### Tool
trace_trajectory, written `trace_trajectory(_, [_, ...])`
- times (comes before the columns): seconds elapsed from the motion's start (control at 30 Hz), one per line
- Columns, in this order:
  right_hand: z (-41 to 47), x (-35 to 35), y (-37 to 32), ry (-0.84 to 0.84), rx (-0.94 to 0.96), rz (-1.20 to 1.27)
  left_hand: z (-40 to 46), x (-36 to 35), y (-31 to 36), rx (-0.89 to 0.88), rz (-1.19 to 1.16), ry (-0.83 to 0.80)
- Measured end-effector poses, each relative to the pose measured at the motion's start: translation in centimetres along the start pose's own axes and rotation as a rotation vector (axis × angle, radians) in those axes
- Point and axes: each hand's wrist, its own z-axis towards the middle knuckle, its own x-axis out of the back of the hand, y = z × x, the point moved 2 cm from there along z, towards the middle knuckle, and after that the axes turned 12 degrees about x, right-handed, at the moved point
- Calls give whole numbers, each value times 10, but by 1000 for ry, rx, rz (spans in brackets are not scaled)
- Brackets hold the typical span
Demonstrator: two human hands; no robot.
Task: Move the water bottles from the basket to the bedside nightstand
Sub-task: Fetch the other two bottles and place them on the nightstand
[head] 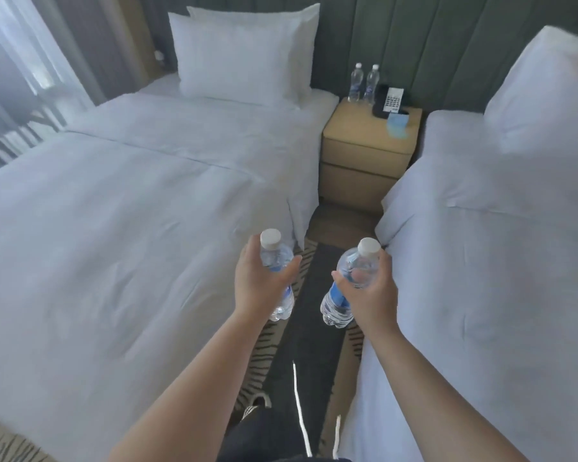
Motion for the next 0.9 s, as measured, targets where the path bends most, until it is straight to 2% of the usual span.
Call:
trace_trajectory(0.33, [206, -50, 77, 173, -73, -130, 232, -118, 42, -68, -2, -142])
trace_trajectory(0.57, [367, -93, 104, 260, -104, -152, 399, -182, 97, -123, 45, -243])
trace_trajectory(0.9, [525, -101, 171, 289, -168, -185, 542, -291, 141, -100, 47, -289])
